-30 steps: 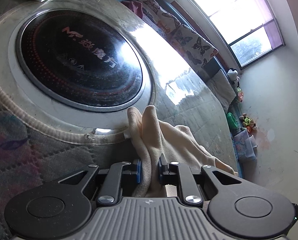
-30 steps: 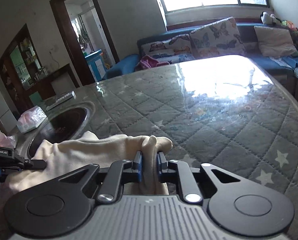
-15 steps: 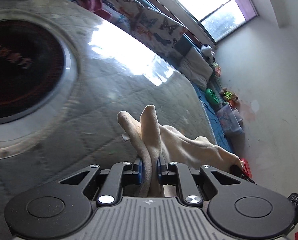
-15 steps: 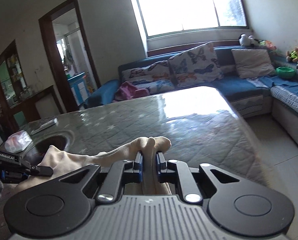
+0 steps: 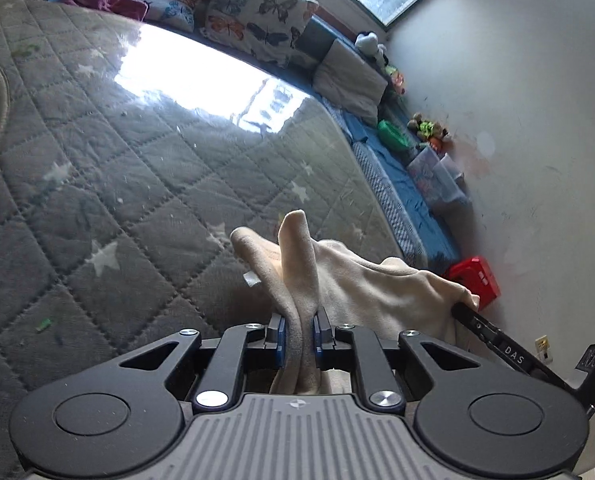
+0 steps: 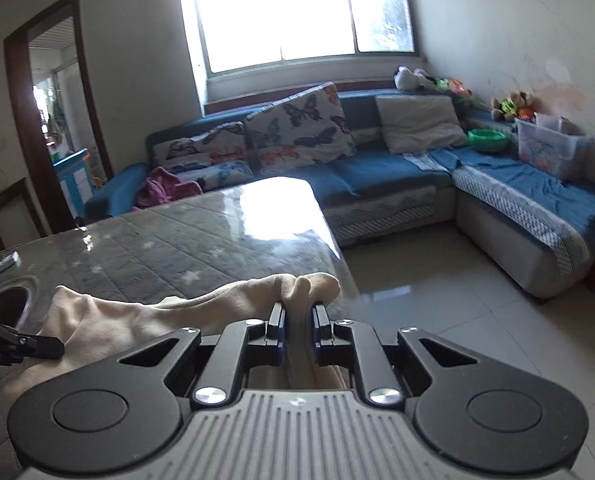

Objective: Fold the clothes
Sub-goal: 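Lift the folded shirt with both grippers and carry it across the table, then lower the folded shirt onto the table with both grippers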

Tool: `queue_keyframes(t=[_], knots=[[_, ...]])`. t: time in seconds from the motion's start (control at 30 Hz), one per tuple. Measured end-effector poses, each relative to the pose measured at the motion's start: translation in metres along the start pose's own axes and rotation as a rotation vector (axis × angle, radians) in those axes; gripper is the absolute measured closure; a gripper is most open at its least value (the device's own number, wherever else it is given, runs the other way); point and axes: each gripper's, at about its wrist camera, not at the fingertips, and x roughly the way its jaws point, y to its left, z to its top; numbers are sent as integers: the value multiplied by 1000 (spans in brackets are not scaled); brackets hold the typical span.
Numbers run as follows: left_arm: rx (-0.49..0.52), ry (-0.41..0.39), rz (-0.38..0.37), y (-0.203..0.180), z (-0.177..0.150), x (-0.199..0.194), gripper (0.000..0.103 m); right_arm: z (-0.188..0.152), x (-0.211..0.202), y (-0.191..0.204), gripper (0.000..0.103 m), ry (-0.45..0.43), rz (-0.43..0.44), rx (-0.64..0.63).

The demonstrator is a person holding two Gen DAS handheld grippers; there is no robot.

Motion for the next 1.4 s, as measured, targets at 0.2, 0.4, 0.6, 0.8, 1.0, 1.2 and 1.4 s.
queue_keyframes(t=[0.2, 0.4, 0.6, 0.8, 1.0, 1.2, 1.4], knots=[[31, 41, 37, 6, 0, 4, 88, -14, 18, -10, 89, 74, -42, 10], [35, 35, 81, 14, 3, -6, 73, -11, 18, -8, 85, 61, -88, -48], [25, -42, 101, 12, 16, -20, 71, -1, 22, 13, 85, 45, -5, -90], [91, -73, 66, -4, 25, -19, 73, -7, 47, 32, 85, 88, 47, -106], [163, -48, 75, -14, 26, 3, 74, -11, 65, 36, 81, 103, 46, -101], [159, -15, 100, -9, 30, 20, 77, -8, 69, 33, 72, 95, 41, -99], [239, -12, 73, -30, 36, 39, 77, -4, 62, 35, 68, 74, 57, -103]])
